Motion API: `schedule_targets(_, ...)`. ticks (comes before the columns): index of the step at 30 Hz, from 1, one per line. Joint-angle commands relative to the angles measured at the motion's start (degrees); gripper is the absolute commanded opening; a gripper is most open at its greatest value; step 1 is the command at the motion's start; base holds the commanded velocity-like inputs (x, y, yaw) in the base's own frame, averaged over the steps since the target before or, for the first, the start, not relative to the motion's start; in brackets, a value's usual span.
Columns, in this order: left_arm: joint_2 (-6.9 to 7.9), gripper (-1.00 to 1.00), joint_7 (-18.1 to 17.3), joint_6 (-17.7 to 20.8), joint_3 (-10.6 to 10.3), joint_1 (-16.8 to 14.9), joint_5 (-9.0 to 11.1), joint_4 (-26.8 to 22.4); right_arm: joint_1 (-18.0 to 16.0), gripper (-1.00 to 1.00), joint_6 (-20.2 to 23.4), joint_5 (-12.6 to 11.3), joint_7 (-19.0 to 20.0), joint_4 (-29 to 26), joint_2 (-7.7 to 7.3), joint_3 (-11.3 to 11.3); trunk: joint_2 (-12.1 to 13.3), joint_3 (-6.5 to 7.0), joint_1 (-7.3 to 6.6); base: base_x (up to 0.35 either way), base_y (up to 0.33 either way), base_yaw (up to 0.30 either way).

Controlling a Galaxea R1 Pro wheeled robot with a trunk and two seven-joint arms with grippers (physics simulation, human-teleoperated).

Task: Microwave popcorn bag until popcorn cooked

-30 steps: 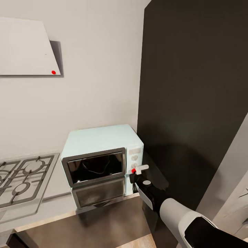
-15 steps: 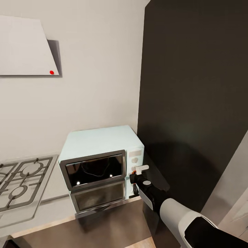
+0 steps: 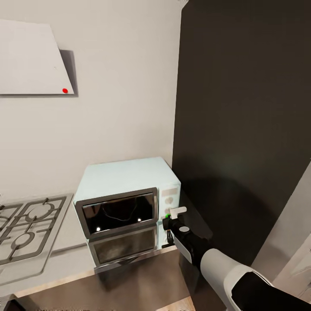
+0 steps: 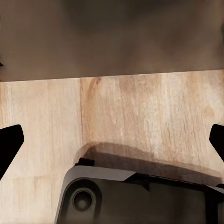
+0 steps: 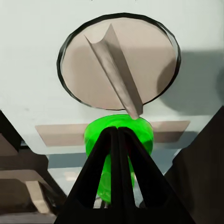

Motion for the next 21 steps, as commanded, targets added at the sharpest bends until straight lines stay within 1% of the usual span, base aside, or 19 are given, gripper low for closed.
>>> schedule_targets(1,-0.05,1.0,-0.1,-0.1,0.2,0.0,0.2,-0.1,-0.1,-1.0,-0.2,-0.6,-0.3,-0.1,-0.04,0.5,-0.1,-0.12,0.02,-0.22,0.0,0.0)
schedule_targets(8,-0.05,1.0,-0.1,-0.1,0.2,0.0,0.2,-0.1,0.5,-1.0,-1.3,-0.5,-0.5,-0.8,-0.03,0.6,-0.1,-0.12,0.02,-0.325,0.0,0.0)
schedule_targets(10,-0.05,1.0,-0.1,-0.1,0.2,0.0,0.2,-0.1,1.7,-1.0,-1.3,-0.4,-0.6,-3.3,-0.1,0.6,-0.1,-0.12,0.02,-0.342,0.0,0.0)
schedule_targets(12,-0.1,1.0,-0.1,-0.1,0.2,-0.1,0.2,-0.1,3.9,-1.0,-1.1,-0.4,-0.9,-7.7,-0.22,0.5,-0.1,-0.12,0.02,-0.343,0.0,0.0)
schedule_targets(13,-0.1,1.0,-0.1,-0.1,0.2,-0.1,0.2,0.0,4.8,1.0,-0.8,-0.4,-1.0,-9.9,-0.56,0.6,-0.1,-0.12,0.02,-0.343,0.0,0.0)
schedule_targets(14,-0.11,1.0,-0.1,-0.1,0.2,-0.1,0.2,0.0,5.2,1.0,-0.7,-0.4,-1.1,-10.9,-0.99,0.6,-0.1,-0.12,0.02,-0.343,0.0,0.0)
schedule_targets(17,-0.1,1.0,-0.1,-0.1,0.2,-0.1,0.2,0.0,5.4,1.0,-0.6,-0.4,-1.0,-11.6,-1.33,0.5,-0.1,-0.12,0.02,-0.343,0.0,0.0)
schedule_targets(20,-0.1,1.0,-0.1,-0.1,0.2,-0.1,0.2,0.0,5.5,1.0,-0.7,-0.4,-1.0,-11.7,-1.41,0.6,-0.1,-0.12,0.02,-0.343,0.0,0.0)
schedule_targets(21,-0.39,1.0,0.0,0.1,0.1,-0.1,0.1,0.0,5.3,1.0,-0.4,-0.6,-1.3,-12.1,-1.07,0.8,-0.1,-0.12,0.02,0.0,0.0,0.0)
